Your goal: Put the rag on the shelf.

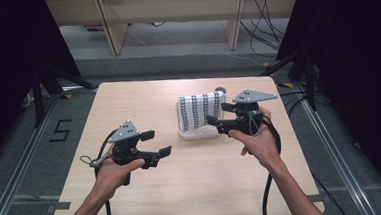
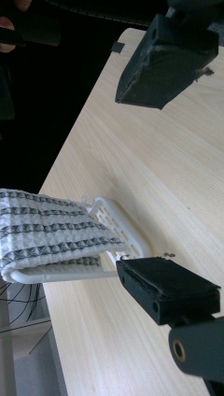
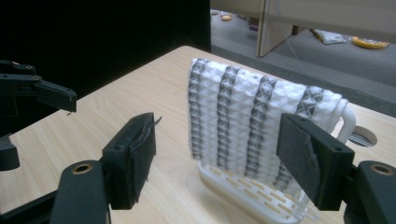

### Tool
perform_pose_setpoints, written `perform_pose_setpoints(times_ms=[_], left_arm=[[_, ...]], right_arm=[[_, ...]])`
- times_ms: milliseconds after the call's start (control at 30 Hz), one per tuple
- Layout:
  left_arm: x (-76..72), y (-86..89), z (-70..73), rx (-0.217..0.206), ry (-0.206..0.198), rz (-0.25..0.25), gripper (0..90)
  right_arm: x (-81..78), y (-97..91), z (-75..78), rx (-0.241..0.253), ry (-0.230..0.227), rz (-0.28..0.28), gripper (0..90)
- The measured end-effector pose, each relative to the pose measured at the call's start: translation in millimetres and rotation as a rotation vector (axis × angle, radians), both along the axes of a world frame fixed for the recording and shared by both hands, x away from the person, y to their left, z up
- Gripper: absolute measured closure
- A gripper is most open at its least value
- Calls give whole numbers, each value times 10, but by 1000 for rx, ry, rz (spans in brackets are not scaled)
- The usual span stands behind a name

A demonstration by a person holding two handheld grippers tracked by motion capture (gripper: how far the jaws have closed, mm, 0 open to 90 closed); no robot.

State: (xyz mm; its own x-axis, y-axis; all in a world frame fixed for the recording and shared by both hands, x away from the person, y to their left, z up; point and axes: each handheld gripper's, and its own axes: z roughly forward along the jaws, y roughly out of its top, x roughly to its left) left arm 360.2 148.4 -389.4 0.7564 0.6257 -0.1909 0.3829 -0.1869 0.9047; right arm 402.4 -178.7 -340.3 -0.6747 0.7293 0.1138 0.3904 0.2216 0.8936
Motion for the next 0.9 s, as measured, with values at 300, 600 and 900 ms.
perform_pose_setpoints(times_ms=[300,600,900], left_arm=[[-59,19,-113,14,-5,-6,159],[-119,43,-217,27,9,-3,159],[-223,19,-317,42,2,-27,159]], right_arm=[[-70,-31,-93,-17,-25,34,286],[-190,-43,-193,-18,18,42,279],[-269,-61,-297,-16,23,45,277]])
